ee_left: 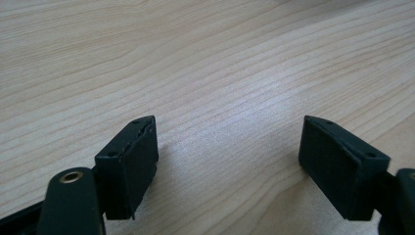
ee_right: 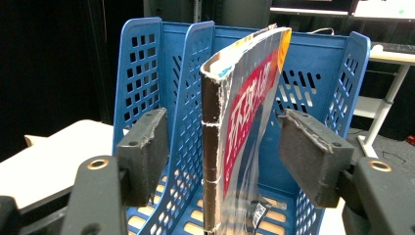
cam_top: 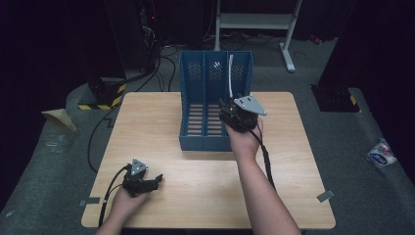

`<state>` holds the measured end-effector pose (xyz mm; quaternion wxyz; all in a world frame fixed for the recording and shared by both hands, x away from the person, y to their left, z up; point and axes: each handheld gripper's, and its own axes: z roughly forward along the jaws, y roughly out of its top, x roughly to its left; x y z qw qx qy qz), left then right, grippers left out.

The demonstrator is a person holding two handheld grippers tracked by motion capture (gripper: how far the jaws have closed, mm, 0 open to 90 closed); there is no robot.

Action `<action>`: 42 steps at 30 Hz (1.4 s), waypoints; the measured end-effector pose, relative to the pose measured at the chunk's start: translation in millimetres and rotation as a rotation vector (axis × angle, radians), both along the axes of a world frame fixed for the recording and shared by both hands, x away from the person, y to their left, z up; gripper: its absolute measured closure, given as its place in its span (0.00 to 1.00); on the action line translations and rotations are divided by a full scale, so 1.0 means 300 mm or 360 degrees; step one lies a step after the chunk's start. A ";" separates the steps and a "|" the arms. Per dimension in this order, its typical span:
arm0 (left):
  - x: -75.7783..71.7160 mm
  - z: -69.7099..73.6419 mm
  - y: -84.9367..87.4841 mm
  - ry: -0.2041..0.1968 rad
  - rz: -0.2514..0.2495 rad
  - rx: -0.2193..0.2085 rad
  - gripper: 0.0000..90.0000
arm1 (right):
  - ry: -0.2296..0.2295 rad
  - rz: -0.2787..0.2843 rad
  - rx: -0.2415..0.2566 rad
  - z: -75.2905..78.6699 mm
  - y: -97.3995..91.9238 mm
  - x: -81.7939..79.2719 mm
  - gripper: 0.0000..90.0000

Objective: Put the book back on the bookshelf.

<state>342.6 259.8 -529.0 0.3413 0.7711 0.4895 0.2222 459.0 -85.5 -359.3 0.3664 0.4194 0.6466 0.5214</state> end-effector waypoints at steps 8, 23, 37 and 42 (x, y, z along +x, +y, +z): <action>0.000 0.000 0.000 0.0000 0.0000 0.0000 0.25 | 0.0026 0.0025 -0.0001 0.001 0.000 -0.018 0.30; 0.001 0.000 0.000 -0.0001 -0.0002 0.0005 0.25 | 0.0048 0.0048 0.0015 -0.058 -0.061 -0.086 0.30; 0.001 0.000 0.000 -0.0002 -0.0002 0.0004 0.25 | 0.0107 0.0063 -0.0008 -0.154 -0.149 -0.196 0.30; 0.001 0.000 0.000 -0.0001 -0.0002 0.0004 0.25 | 0.0149 0.0034 -0.0012 -0.205 -0.204 -0.239 0.30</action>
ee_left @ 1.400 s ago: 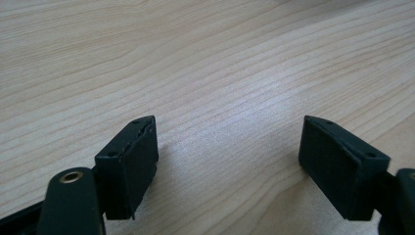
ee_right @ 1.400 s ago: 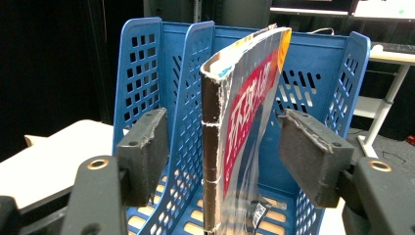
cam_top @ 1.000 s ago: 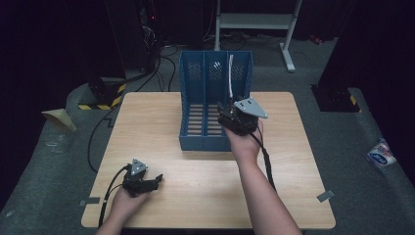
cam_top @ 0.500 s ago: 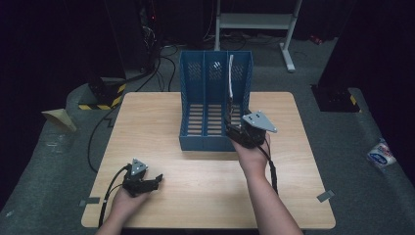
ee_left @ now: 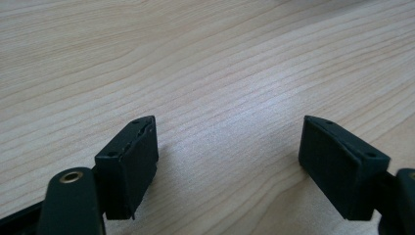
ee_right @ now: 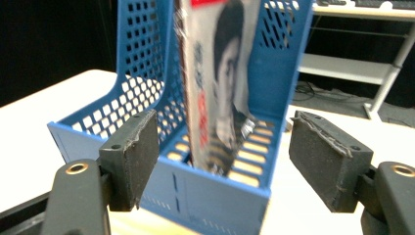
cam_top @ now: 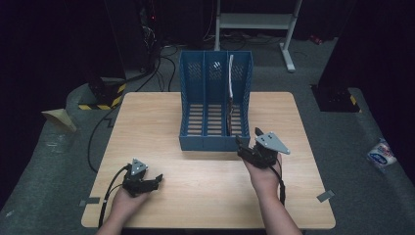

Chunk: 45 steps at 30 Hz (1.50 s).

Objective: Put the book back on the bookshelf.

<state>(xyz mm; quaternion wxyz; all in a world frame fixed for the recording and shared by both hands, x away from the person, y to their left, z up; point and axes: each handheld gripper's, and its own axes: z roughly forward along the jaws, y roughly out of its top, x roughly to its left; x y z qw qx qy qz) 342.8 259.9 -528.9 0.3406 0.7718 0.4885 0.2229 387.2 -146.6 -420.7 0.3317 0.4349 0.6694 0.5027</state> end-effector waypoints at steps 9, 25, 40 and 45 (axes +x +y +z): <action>0.000 0.000 0.000 0.0000 0.0000 0.0000 0.25 | 0.0108 -0.0084 -0.0024 -0.108 -0.113 -0.058 0.30; 0.005 0.000 -0.002 -0.0004 -0.0001 0.0001 0.25 | 0.0557 -0.0247 -0.0195 -0.282 -0.300 -0.101 0.22; 0.005 -0.001 -0.004 -0.0008 0.0011 -0.0002 0.25 | 0.0764 -0.0397 -0.0136 -0.342 -0.355 -0.086 0.18; 0.003 -0.001 -0.004 -0.0007 0.0024 0.0002 0.25 | 0.0768 -0.0395 -0.0083 -0.342 -0.361 -0.087 0.17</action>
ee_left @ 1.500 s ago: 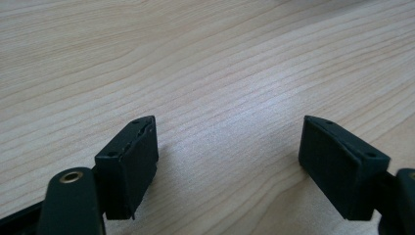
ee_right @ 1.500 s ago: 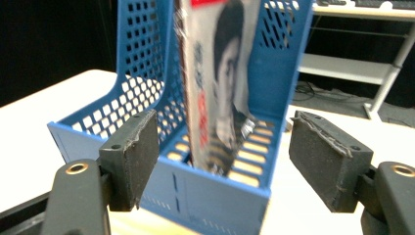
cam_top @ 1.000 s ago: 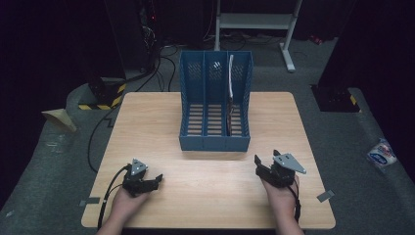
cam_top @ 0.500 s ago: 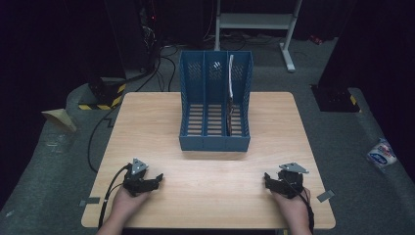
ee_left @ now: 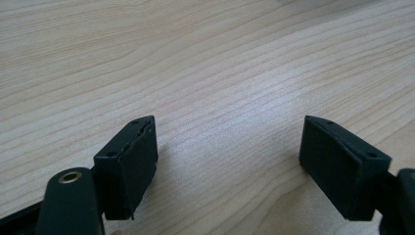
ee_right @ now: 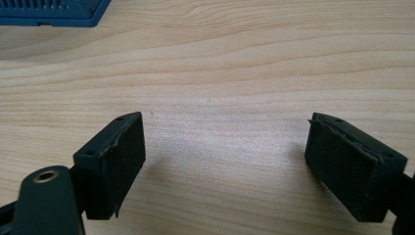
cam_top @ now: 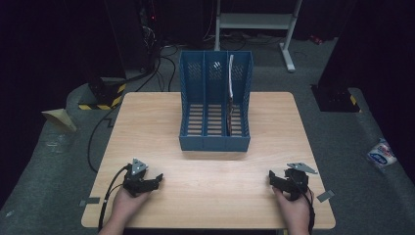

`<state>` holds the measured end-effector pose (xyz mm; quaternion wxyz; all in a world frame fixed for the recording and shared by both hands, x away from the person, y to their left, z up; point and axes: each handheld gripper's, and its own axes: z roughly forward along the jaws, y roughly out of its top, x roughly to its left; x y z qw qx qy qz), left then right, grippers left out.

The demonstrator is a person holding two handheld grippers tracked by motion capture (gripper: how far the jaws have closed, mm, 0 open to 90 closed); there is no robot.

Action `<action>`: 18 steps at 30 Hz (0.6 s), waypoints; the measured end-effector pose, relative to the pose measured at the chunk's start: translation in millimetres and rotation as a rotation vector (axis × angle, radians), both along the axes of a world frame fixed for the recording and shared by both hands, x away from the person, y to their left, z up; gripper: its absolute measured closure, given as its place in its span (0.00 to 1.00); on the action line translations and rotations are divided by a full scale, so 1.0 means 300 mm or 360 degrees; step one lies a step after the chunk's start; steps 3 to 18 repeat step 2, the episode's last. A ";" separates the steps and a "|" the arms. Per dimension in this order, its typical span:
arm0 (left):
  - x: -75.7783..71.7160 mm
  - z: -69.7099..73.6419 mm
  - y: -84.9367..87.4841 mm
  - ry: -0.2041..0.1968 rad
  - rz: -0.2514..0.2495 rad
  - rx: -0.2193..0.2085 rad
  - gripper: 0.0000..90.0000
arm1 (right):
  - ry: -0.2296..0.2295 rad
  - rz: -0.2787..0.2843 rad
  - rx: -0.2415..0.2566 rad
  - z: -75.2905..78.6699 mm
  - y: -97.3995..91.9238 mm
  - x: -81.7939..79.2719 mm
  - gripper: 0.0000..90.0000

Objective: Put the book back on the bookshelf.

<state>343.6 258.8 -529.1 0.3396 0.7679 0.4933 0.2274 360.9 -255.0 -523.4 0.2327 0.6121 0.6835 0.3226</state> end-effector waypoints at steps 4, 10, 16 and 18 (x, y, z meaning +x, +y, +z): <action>0.000 0.000 0.000 0.0004 -0.0002 0.0000 0.25 | 0.0002 -0.0001 -0.0035 -0.001 0.006 0.001 0.16; 0.000 0.000 0.000 0.0004 -0.0002 0.0000 0.25 | 0.0002 -0.0001 -0.0035 -0.001 0.006 0.001 0.16; 0.000 0.000 0.000 0.0004 -0.0002 0.0000 0.25 | 0.0002 -0.0001 -0.0035 -0.001 0.006 0.001 0.16; 0.000 0.000 0.000 0.0004 -0.0002 0.0000 0.25 | 0.0002 -0.0001 -0.0035 -0.001 0.006 0.001 0.16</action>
